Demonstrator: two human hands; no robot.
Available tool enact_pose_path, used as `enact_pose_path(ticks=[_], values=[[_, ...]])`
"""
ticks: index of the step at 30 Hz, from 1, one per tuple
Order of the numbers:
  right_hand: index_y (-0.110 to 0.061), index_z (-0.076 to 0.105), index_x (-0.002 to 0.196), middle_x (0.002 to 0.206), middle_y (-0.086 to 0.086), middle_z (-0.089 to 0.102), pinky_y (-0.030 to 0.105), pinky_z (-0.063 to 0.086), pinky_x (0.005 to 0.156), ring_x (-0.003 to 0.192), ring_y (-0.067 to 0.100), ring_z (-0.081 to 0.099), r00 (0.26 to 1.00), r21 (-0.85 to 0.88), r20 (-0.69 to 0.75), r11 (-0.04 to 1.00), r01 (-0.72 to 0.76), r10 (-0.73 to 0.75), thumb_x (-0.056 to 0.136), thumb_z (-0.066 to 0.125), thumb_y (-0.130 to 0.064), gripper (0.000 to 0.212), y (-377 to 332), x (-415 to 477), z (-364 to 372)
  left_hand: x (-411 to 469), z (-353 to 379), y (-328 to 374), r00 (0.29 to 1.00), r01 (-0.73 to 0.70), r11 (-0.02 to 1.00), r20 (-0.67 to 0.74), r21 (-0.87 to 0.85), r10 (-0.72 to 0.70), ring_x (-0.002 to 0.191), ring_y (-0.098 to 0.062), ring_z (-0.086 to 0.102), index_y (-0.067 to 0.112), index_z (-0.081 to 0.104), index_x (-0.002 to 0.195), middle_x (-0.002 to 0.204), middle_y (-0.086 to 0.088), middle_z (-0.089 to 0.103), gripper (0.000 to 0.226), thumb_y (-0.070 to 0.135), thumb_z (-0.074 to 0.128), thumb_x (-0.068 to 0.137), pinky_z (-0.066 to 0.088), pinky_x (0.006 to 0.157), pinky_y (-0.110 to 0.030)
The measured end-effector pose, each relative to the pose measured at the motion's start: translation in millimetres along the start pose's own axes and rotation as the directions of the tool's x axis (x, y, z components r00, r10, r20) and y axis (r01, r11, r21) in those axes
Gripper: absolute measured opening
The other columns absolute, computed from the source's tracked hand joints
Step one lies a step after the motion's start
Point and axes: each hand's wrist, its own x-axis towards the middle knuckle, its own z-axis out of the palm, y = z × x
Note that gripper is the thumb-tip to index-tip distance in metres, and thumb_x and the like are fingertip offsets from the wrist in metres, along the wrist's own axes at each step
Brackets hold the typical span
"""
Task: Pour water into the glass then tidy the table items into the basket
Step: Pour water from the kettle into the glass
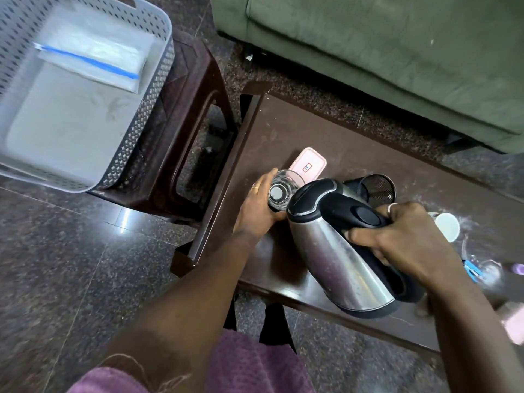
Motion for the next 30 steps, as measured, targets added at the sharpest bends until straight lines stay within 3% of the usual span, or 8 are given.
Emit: enact_pose_path(ticks=[5,9,12,22,26,30], values=[[-0.012,0.062,0.055,0.035,0.001,0.054,0.025,0.04,0.044,0.03,0.011,0.047,1.0,-0.02,-0.006,1.0,-0.004,0.003,0.055,0.075,-0.028,0.021,-2,1,-5,1,1,-2,1.0,0.002,1.0,0.006,-0.01,-0.002,0.129,-0.014,0.04,0.023,0.033,0.14,0.143,0.002,0.043,0.095,0.021,0.081,0.058,0.019,0.096,-0.005],[-0.01,0.067,0.064,0.047,0.007,0.064,0.029,0.047,0.047,0.045,0.022,0.061,0.999,-0.059,-0.031,0.998,0.008,-0.01,0.05,0.074,-0.032,0.027,-7,2,-8,1,1,-4,1.0,0.009,1.0,0.008,-0.024,-0.009,0.13,-0.013,0.038,0.026,0.032,0.14,0.144,0.003,0.042,0.096,0.025,0.082,0.058,0.019,0.098,-0.006],[-0.011,0.068,0.065,0.05,0.008,0.066,0.033,0.05,0.051,0.053,0.027,0.065,0.999,-0.062,-0.038,0.998,0.005,-0.007,0.05,0.075,-0.03,0.025,-9,2,-10,0,1,-3,1.0,0.008,0.999,0.017,-0.038,-0.007,0.131,-0.015,0.039,0.025,0.032,0.14,0.144,0.004,0.041,0.096,0.028,0.082,0.058,0.025,0.105,-0.018],[-0.019,0.069,0.065,0.05,0.005,0.067,0.033,0.05,0.049,0.046,0.021,0.064,1.0,-0.055,-0.025,0.998,0.012,-0.013,0.046,0.073,-0.033,0.024,-14,1,-16,0,0,-2,0.999,0.023,0.998,0.026,-0.061,-0.022,0.131,-0.015,0.04,0.027,0.032,0.14,0.144,0.003,0.041,0.098,0.026,0.084,0.057,0.03,0.108,-0.026],[-0.03,0.068,0.067,0.049,0.004,0.066,0.03,0.048,0.046,0.041,0.017,0.06,1.0,-0.044,-0.021,0.999,0.019,-0.02,0.047,0.073,-0.035,0.021,-14,0,-17,1,0,-2,0.999,0.033,0.997,0.028,-0.063,-0.031,0.13,-0.012,0.04,0.028,0.031,0.14,0.144,0.004,0.041,0.099,0.026,0.084,0.056,0.026,0.104,-0.018],[-0.019,0.068,0.063,0.048,0.004,0.065,0.029,0.046,0.047,0.044,0.019,0.061,0.999,-0.055,-0.029,0.998,0.016,-0.018,0.048,0.074,-0.034,0.022,-12,1,-18,0,1,-2,0.999,0.048,0.997,0.02,-0.057,-0.047,0.13,-0.012,0.041,0.03,0.03,0.14,0.144,0.004,0.041,0.1,0.028,0.084,0.056,0.026,0.1,-0.016]])
